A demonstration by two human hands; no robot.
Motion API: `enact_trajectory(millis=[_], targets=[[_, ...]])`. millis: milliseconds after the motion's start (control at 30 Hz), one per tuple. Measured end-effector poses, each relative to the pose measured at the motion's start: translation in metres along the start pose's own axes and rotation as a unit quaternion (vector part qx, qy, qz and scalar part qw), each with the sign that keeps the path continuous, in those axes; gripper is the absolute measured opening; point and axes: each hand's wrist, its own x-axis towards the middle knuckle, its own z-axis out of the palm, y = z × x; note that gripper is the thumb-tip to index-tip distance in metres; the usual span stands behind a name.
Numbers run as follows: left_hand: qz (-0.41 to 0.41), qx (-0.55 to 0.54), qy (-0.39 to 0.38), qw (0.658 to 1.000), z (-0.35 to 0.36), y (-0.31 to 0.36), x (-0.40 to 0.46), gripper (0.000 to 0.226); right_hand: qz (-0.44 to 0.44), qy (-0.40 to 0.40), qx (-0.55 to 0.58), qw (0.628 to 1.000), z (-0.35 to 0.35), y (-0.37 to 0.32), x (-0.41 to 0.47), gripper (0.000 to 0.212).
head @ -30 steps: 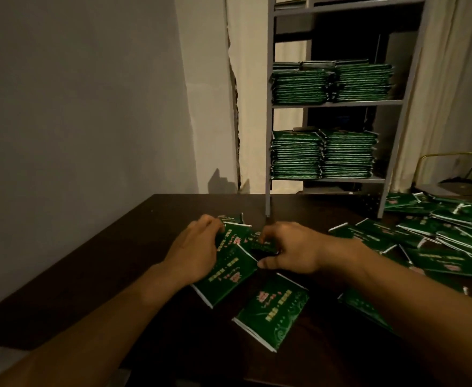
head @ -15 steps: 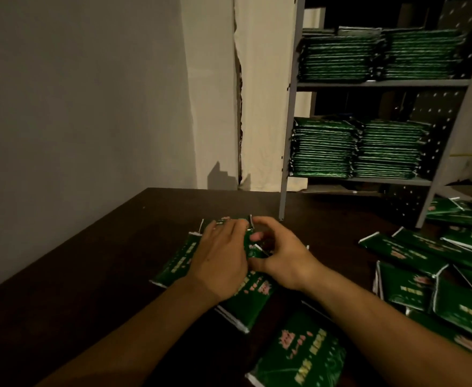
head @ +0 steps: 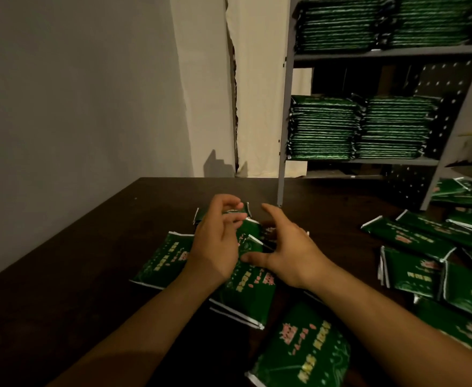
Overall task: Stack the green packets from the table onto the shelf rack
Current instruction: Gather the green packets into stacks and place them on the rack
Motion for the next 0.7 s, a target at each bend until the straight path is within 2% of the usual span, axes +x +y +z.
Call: enact_trajectory(millis=[133,233,400,567,633,700], targets=[[-0.02,0.063,0.036,0.997,-0.015,-0.004,0.003,0.033,0.018,0.007,0.066,0.998,0.005,0.0,0.002,0.102],[-0.059,0.105,0.01,0.993,-0.019,-0.004,0.005,0.013,0.023,-0.01,0.097,0.995,0.007,0.001,0.005,0.1],[-0.047,0.055,-0.027,0.997,-0.017,-0.002,0.004,0.021,-0.001,0.031,0.131,0.991,0.007,-0.002,0.005,0.089],[-0.054,-0.021,-0.061,0.996,-0.02,0.001,0.005,0.03,-0.015,0.106,0.143,0.984,-0.008,-0.001,0.01,0.066],[-0.054,-0.026,-0.06,0.996,-0.024,0.003,0.005,0.046,-0.017,0.104,0.188,0.976,-0.014,-0.004,0.008,0.052],[-0.064,-0.022,-0.093,0.993,-0.028,0.007,0.003,0.067,-0.039,0.096,0.238,0.966,-0.018,-0.007,0.005,0.043]])
